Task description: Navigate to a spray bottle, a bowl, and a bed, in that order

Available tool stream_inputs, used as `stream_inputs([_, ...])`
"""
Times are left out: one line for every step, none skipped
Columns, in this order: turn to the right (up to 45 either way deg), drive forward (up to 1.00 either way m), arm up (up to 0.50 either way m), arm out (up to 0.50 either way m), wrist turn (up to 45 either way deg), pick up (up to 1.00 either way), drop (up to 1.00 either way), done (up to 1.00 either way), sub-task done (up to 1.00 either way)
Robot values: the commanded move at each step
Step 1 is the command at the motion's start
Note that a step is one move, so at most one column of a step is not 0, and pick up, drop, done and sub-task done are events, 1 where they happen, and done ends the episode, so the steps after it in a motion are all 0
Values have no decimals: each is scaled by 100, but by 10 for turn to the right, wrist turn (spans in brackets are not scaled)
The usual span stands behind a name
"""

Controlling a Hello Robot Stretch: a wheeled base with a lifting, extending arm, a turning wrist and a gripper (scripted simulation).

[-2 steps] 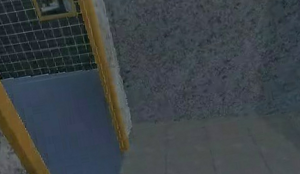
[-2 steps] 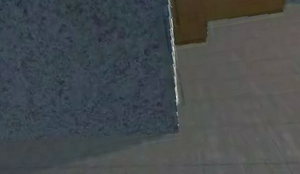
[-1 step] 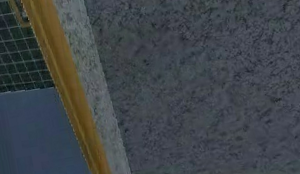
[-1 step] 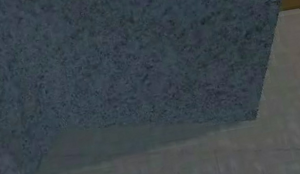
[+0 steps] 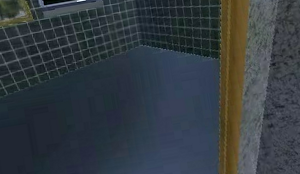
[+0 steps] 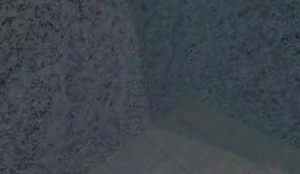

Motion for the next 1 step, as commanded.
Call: stream_inputs([-150,0,0,0,0,0,0,0,0])
